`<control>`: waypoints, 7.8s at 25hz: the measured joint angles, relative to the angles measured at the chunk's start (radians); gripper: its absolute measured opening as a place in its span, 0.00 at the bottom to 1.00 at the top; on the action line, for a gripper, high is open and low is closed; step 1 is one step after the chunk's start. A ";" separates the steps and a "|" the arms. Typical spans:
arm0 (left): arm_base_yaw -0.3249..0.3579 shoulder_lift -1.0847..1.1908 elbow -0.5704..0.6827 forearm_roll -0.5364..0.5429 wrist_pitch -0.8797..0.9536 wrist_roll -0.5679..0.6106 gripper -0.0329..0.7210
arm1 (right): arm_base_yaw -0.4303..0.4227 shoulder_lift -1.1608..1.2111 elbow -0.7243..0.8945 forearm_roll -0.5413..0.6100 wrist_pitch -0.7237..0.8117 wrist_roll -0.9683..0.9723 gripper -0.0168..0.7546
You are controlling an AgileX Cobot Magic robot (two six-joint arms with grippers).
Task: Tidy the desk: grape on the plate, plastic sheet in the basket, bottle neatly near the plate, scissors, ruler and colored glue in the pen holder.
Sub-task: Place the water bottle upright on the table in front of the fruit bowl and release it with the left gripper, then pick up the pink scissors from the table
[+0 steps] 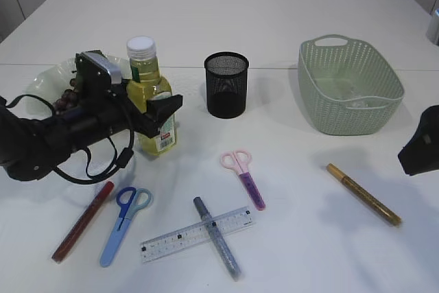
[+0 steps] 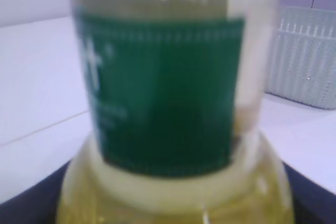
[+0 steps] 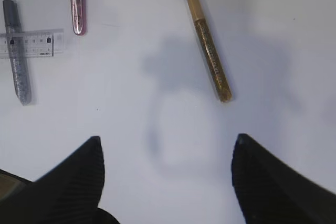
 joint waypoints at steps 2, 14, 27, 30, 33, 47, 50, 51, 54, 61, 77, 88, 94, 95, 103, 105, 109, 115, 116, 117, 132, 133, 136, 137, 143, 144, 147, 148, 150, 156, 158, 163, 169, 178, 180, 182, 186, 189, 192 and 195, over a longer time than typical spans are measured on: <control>0.000 -0.024 0.000 0.000 0.000 0.000 0.82 | 0.000 0.000 0.000 0.000 -0.001 0.000 0.78; 0.000 -0.218 0.000 -0.017 0.000 0.000 0.82 | 0.000 0.000 0.000 0.000 -0.005 0.000 0.78; 0.000 -0.499 0.002 -0.103 0.320 -0.026 0.61 | 0.000 0.000 0.000 0.000 -0.016 0.000 0.78; 0.000 -0.579 0.002 -0.147 0.523 -0.064 0.60 | 0.000 0.000 0.000 0.004 -0.016 0.000 0.78; 0.000 -0.645 0.002 -0.170 0.720 -0.104 0.60 | 0.000 0.000 0.000 0.010 -0.016 0.000 0.78; 0.000 -0.889 0.006 -0.435 1.603 -0.128 0.60 | 0.000 0.000 0.000 0.016 0.021 0.000 0.78; 0.000 -0.891 0.006 -0.502 1.772 -0.083 0.60 | 0.000 0.000 0.000 0.016 0.034 0.000 0.78; 0.000 -0.891 0.006 -0.523 1.820 -0.052 0.60 | 0.000 0.000 0.000 0.016 0.036 0.000 0.78; 0.000 -0.891 0.006 -0.609 2.000 0.090 0.60 | 0.000 0.000 0.000 0.016 0.042 0.000 0.78; 0.000 -0.896 0.006 -0.722 2.253 0.206 0.60 | 0.000 0.000 0.000 0.061 0.003 0.000 0.78; 0.000 -0.896 0.006 -0.742 2.252 0.210 0.60 | 0.024 0.075 -0.100 0.209 -0.027 0.025 0.70; 0.000 -0.896 0.006 -0.753 2.250 0.210 0.60 | 0.251 0.549 -0.549 0.001 0.099 0.217 0.68; 0.000 -0.896 0.006 -0.753 2.245 0.210 0.60 | 0.259 0.801 -0.774 -0.014 0.197 0.232 0.67; 0.000 -0.896 0.006 -0.753 2.242 0.210 0.60 | 0.261 0.828 -0.806 -0.019 0.210 0.232 0.67; 0.000 -0.896 0.006 -0.753 2.240 0.210 0.59 | 0.277 0.998 -0.895 -0.055 0.232 0.233 0.67; 0.000 -0.896 0.006 -0.753 2.240 0.210 0.59 | 0.277 1.018 -0.895 -0.064 0.232 0.233 0.67; 0.000 -0.896 0.006 -0.755 2.240 0.210 0.59 | 0.297 1.046 -0.897 -0.079 0.232 0.233 0.65; 0.000 -0.896 0.006 -0.755 2.240 0.210 0.59 | 0.344 1.068 -0.897 -0.130 0.232 0.257 0.65; 0.000 -0.896 0.006 -0.755 2.240 0.210 0.59 | 0.345 1.072 -0.897 -0.130 0.232 0.261 0.65; 0.000 -0.896 0.006 -0.755 2.240 0.210 0.59 | 0.346 1.078 -0.897 -0.130 0.232 0.263 0.65; 0.000 -0.896 0.006 -0.755 2.246 0.210 0.59 | 0.346 1.126 -0.897 -0.103 0.149 0.288 0.65; 0.000 -0.896 0.006 -0.755 2.246 0.210 0.59 | 0.346 1.126 -0.897 -0.103 0.145 0.288 0.65; 0.000 -0.896 0.006 -0.755 2.231 0.210 0.59 | 0.346 1.128 -0.897 -0.103 0.130 0.291 0.64; 0.000 -0.896 0.006 -0.755 2.227 0.210 0.59 | 0.346 1.128 -0.897 -0.103 0.126 0.292 0.64; 0.000 -0.896 0.006 -0.755 2.216 0.210 0.59 | 0.346 1.128 -0.897 -0.103 0.107 0.297 0.64; 0.000 -0.896 0.006 -0.755 2.215 0.210 0.59 | 0.346 1.128 -0.897 -0.103 0.107 0.298 0.64; 0.000 -0.896 0.006 -0.755 2.210 0.210 0.59 | 0.346 1.134 -0.897 -0.103 0.107 0.298 0.64; 0.000 -0.896 0.006 -0.755 2.209 0.210 0.59 | 0.346 1.138 -0.897 -0.103 0.105 0.298 0.64; 0.000 -0.896 0.006 -0.755 2.207 0.210 0.59 | 0.346 1.143 -0.897 -0.103 0.105 0.302 0.64; 0.000 -0.896 0.006 -0.755 2.207 0.210 0.59 | 0.346 1.148 -0.897 -0.115 0.102 0.311 0.64; 0.000 -0.896 0.006 -0.755 2.206 0.210 0.59 | 0.346 1.148 -0.897 -0.119 0.102 0.312 0.64; 0.000 -0.896 0.006 -0.757 2.206 0.210 0.59 | 0.346 1.148 -0.897 -0.119 0.094 0.316 0.64; 0.000 -0.896 0.006 -0.757 2.206 0.210 0.59 | 0.346 1.153 -0.897 -0.120 0.085 0.318 0.64; 0.000 -0.896 0.006 -0.757 2.206 0.210 0.59 | 0.346 1.165 -0.899 -0.130 0.085 0.327 0.61; 0.000 -0.896 0.006 -0.757 2.206 0.210 0.59 | 0.346 1.169 -0.904 -0.130 0.091 0.327 0.57; 0.000 -0.896 0.006 -0.757 2.206 0.210 0.59 | 0.346 1.174 -0.909 -0.130 0.101 0.328 0.53; 0.000 -0.896 0.006 -0.757 2.206 0.210 0.59 | 0.346 1.178 -0.915 -0.124 0.111 0.329 0.40; 0.000 -0.896 0.006 -0.757 2.206 0.210 0.59 | 0.346 1.178 -0.914 -0.122 0.113 0.329 0.32; 0.000 -0.896 0.006 -0.757 2.206 0.210 0.59 | 0.346 1.178 -0.914 -0.122 0.113 0.330 0.31; 0.000 -0.896 0.006 -0.757 2.206 0.210 0.59 | 0.346 1.178 -0.914 -0.122 0.113 0.330 0.31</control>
